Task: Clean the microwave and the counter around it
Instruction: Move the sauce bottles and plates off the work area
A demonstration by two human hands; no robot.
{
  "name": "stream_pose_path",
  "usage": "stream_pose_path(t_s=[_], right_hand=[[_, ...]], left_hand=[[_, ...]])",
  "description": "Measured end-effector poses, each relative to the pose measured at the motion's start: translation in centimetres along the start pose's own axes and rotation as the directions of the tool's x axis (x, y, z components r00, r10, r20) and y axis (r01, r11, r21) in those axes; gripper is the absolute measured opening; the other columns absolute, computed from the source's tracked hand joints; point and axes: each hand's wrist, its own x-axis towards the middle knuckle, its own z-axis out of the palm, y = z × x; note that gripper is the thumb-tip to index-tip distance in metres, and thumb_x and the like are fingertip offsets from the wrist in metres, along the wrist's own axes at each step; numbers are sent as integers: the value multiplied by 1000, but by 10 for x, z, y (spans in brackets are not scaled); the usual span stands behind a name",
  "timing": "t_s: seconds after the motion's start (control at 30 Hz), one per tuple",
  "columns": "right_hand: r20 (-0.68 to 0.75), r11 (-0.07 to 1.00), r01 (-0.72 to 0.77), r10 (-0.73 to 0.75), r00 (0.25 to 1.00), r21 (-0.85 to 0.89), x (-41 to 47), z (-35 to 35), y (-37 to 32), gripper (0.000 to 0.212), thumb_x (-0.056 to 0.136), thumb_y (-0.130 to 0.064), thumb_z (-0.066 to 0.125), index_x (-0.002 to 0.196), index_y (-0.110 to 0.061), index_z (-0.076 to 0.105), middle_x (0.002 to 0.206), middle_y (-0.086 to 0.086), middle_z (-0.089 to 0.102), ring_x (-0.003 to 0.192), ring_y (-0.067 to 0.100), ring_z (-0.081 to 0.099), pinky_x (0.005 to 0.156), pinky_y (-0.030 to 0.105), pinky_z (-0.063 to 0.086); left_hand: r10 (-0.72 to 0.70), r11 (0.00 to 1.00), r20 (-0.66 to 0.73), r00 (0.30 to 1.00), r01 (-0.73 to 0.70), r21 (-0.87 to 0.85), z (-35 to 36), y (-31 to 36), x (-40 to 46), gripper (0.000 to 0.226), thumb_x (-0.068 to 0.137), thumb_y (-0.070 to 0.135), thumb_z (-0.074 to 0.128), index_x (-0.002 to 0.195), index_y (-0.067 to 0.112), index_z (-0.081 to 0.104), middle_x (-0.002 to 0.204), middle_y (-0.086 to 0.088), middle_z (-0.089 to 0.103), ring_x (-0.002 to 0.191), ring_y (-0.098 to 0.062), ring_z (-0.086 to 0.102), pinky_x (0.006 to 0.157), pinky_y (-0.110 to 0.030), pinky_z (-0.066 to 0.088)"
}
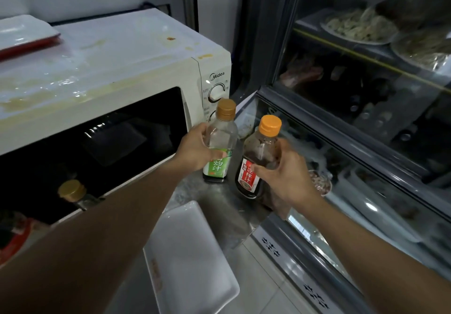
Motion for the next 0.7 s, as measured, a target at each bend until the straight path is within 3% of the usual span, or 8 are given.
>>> stream_pose_path(t_s=[0.13, 0.27, 0.43, 0.53, 0.7], right_hand=[[21, 1000, 21, -21, 1000, 8, -1, 0, 0, 53, 72, -23, 78, 117, -14, 51, 95, -11, 61, 82, 9, 60, 64, 20, 43], [31, 999, 46, -46, 998, 19, -1, -2, -5, 46, 72, -20, 78, 110, -16, 51, 88, -14, 58, 73, -1, 55, 58, 12, 37], [70, 995, 85, -89, 994, 57, -4, -5, -20, 50, 72, -18, 78, 114, -15, 52, 96, -6, 62, 82, 11, 59, 70, 23, 45], [92, 990, 131, -136, 986, 53, -7, -9, -32, 43, 71, -19, 78, 106, -17, 52, 91, -7, 62, 74, 8, 58, 59, 12, 40], [140, 971, 187, -207, 968, 146, -14, -18, -60, 52, 74, -20, 77, 117, -15, 50, 100, -7, 61, 90, 12, 59, 74, 24, 42]], left_hand=[[-25, 999, -57, 998, 26, 20, -8, -3, -9, 59, 59, 9, 86, 110, 18, 56, 106, 1, 66, 98, -17, 64, 89, -40, 52], [-43, 999, -104, 994, 43, 0, -14, 0, -28, 57, 59, 8, 86, 105, 24, 56, 95, 10, 64, 95, -13, 64, 78, -28, 51], [-71, 997, -169, 983, 66, -31, -31, 16, -61, 56, 62, 8, 85, 108, 14, 54, 105, -2, 66, 98, -19, 64, 90, -42, 52], [-85, 996, -241, 967, 81, -26, -46, 29, -85, 59, 62, 9, 85, 113, 10, 54, 107, -5, 66, 98, -20, 64, 90, -41, 52], [-66, 990, -344, 937, 104, 91, -72, 54, -127, 56, 63, 18, 85, 109, 13, 54, 103, -6, 64, 96, -22, 62, 87, -43, 53]])
